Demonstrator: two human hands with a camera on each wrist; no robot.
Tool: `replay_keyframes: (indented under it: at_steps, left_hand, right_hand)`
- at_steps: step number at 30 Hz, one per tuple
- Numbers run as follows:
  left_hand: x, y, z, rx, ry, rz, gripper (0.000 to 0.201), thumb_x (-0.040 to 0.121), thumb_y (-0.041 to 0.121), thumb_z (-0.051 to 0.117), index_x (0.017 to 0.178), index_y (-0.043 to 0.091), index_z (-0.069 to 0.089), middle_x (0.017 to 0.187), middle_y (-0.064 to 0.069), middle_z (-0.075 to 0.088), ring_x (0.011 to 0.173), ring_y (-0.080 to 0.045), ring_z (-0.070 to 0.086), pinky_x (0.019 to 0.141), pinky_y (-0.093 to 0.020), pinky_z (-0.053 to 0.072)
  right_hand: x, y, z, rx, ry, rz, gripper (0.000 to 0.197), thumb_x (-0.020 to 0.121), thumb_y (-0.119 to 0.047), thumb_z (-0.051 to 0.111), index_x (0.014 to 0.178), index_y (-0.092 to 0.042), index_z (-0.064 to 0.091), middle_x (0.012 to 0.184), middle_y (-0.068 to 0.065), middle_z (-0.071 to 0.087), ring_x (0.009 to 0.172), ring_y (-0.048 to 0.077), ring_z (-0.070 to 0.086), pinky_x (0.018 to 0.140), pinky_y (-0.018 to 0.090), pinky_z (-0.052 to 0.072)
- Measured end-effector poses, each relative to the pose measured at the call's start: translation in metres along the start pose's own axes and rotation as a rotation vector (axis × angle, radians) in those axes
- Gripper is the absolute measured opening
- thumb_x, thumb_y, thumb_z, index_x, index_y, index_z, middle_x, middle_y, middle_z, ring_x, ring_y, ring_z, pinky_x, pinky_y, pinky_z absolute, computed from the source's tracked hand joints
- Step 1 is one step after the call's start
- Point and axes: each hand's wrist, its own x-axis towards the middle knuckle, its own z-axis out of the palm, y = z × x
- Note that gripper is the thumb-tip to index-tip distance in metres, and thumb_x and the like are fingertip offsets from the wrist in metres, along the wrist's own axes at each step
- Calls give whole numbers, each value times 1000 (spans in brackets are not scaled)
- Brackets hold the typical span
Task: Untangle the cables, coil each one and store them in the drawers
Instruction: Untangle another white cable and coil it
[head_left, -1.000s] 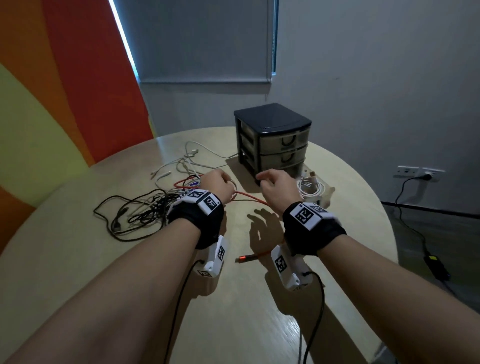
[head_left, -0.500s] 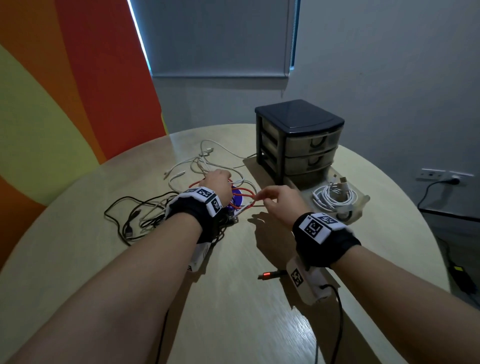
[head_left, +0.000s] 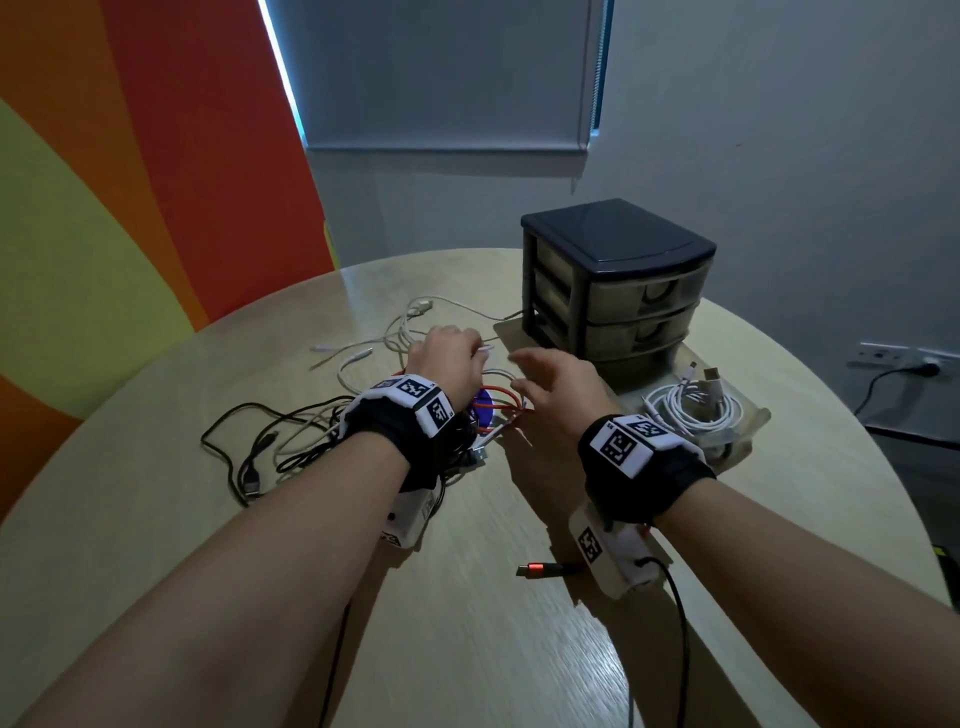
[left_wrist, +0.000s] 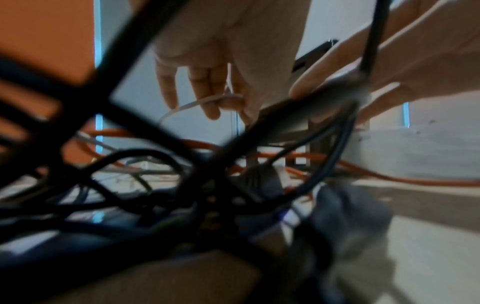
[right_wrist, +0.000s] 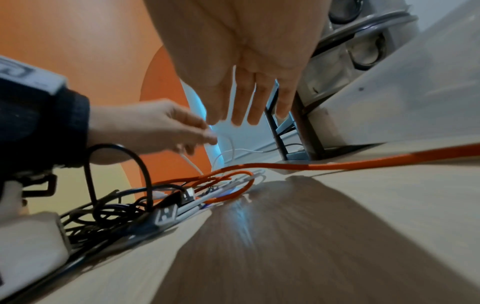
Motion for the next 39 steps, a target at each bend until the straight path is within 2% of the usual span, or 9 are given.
replay_keyframes:
  at_steps: [5, 11, 15, 22, 25, 29, 33, 36, 39]
  left_hand:
    - [-13, 12, -17, -254, 280, 244, 23, 92, 26, 54, 83, 6, 63, 72, 0, 51, 72, -16, 44, 65, -27, 30]
    - [-26, 23, -37, -391, 489, 421, 33, 86, 33, 51, 70, 8, 63, 57, 2, 54, 53, -14, 44, 51, -24, 34]
    - [-41, 26, -46, -453, 519, 461, 40, 88, 32, 50, 53, 13, 51, 44, 8, 39, 41, -11, 34, 45, -20, 29]
    - [-82, 8, -47, -443, 205, 366, 40, 91, 32, 44, 53, 21, 49, 41, 8, 41, 39, -13, 37, 44, -25, 31]
    - [-96, 2, -56, -368, 46, 216, 25, 92, 28, 47, 83, 13, 66, 64, -3, 61, 58, -20, 53, 56, -28, 42]
    - [-113, 8, -64, -543, -104, -58, 25, 97, 30, 46, 117, 17, 52, 82, -12, 67, 66, -26, 62, 57, -24, 45]
    - [-132, 25, -66, -958, -315, -273, 33, 101, 31, 34, 91, 7, 55, 63, -12, 60, 37, -17, 50, 39, -18, 38]
    - [-141, 36, -69, -764, -329, -185, 29, 93, 11, 44, 68, 7, 57, 54, -6, 48, 38, -15, 40, 38, -17, 29]
    - [-144, 45, -80, -643, -253, -55, 26, 92, 20, 56, 72, 7, 67, 48, 3, 42, 37, -2, 38, 40, -16, 27]
  right_hand:
    - [8, -10, 2, 25, 40, -81, 55, 87, -4, 60, 138, -10, 42, 138, 9, 48, 128, 22, 44, 106, 24, 29]
    - [-1, -22, -2, 257, 78, 73, 25, 97, -19, 42, 116, -11, 56, 99, 10, 67, 83, 23, 66, 73, 29, 52]
    - [-9, -25, -8, 252, 29, 151, 22, 99, -22, 42, 106, -7, 56, 96, 10, 66, 71, 16, 63, 53, 14, 46]
    - [-33, -34, -25, 132, 76, 131, 15, 86, -7, 55, 76, -19, 58, 84, 6, 69, 71, 15, 66, 62, 21, 47]
    - [-54, -45, -36, 170, 111, 60, 31, 79, 0, 53, 59, -23, 60, 66, 2, 66, 62, 8, 60, 63, 17, 46]
    - [-83, -68, -45, 227, 58, -15, 33, 71, -4, 50, 44, -21, 60, 60, 7, 66, 63, 15, 61, 64, 26, 49]
    - [-110, -91, -44, 243, -88, -46, 36, 71, 5, 49, 45, -17, 59, 49, 6, 58, 48, 7, 52, 56, 20, 43]
    - [-120, -93, -41, 143, -134, -34, 30, 75, 0, 50, 54, -16, 63, 56, 6, 62, 55, 10, 56, 61, 23, 48]
    - [-118, -80, -44, 186, -38, 101, 29, 79, -1, 47, 60, -17, 63, 66, 9, 67, 61, 15, 62, 69, 26, 53]
